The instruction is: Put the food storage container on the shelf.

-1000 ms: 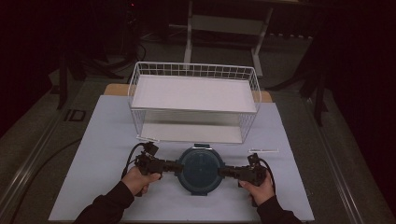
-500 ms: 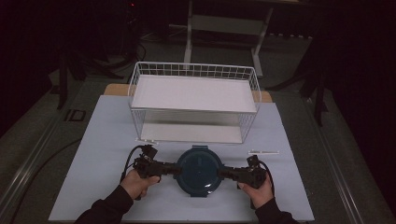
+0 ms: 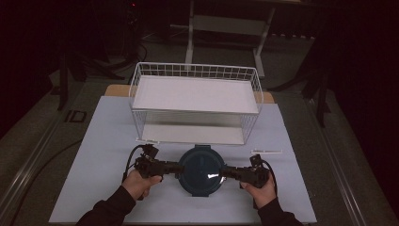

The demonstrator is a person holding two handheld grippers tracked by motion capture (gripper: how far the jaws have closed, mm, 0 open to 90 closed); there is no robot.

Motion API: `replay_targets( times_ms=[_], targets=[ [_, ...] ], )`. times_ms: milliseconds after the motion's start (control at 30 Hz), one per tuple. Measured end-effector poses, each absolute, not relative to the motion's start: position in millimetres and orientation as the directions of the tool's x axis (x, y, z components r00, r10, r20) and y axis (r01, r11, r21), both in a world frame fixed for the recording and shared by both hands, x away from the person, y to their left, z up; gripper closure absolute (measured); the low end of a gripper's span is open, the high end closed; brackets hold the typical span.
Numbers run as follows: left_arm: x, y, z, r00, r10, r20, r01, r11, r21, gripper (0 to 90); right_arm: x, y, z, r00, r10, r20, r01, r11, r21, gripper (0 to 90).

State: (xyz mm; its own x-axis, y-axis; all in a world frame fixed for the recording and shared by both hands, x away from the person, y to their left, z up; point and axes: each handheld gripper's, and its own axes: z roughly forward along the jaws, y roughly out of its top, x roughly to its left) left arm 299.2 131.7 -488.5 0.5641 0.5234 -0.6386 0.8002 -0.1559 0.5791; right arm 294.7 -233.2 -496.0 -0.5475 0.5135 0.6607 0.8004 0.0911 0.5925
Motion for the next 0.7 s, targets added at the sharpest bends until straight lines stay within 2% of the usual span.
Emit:
replay_targets(
  times_ms=[433, 700],
  targets=[
    [326.0, 136.0, -479.2, 0.577, 0.535, -0.618, 0.777, -0.124, 0.618, 56.3, 317.1, -229.1, -484.8, -0.566, 0.520, 0.639, 0.775, 0.071, 0.628, 57.0],
    [347.5, 138.3, -477.0, 0.572, 0.541, -0.617, 0.768, -0.089, 0.634, 56.3, 347.1, -225.5, -475.3, -0.576, 0.535, 0.618, 0.752, 0.051, 0.657, 57.0]
  ],
)
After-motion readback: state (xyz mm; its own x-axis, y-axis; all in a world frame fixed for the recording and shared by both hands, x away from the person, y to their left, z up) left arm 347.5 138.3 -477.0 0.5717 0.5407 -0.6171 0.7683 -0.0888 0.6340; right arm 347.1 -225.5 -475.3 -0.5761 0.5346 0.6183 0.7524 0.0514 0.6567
